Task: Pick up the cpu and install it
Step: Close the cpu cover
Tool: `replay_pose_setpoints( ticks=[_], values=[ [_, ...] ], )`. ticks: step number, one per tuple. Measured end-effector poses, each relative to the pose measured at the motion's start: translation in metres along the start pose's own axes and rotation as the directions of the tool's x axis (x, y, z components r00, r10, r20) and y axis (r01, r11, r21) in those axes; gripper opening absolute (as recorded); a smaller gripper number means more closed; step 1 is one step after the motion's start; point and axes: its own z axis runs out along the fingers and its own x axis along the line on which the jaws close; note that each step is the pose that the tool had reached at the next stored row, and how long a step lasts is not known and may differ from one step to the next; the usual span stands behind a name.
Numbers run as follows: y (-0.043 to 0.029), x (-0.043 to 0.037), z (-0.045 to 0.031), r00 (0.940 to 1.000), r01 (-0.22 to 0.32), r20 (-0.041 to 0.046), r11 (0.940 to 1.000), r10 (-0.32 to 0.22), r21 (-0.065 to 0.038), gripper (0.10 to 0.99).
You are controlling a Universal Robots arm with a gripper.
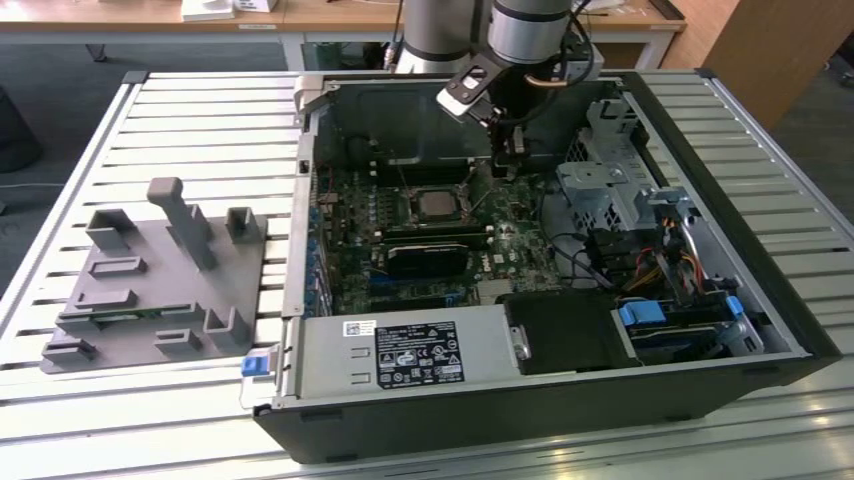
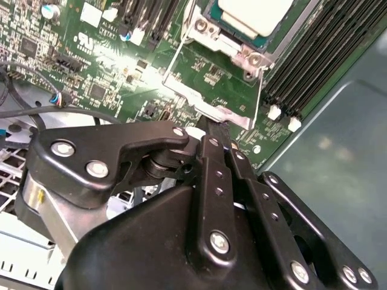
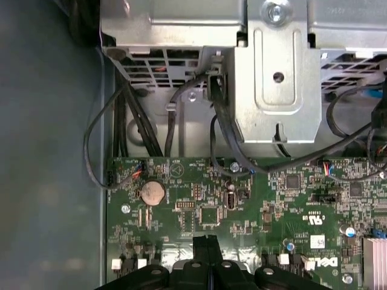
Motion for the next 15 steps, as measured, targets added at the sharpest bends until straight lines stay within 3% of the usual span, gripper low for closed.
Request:
replay_pose_setpoints(
  ticks=[6, 15],
  values=[
    [-0.0091, -0.0002, -0.0002, 1.0, 0.0, 0.0, 1.0, 0.0, 0.0, 0.106],
    [-0.0174, -0.0003, -0.0004, 1.0, 0.0, 0.0001, 1.0, 0.0, 0.0, 0.106]
  ],
)
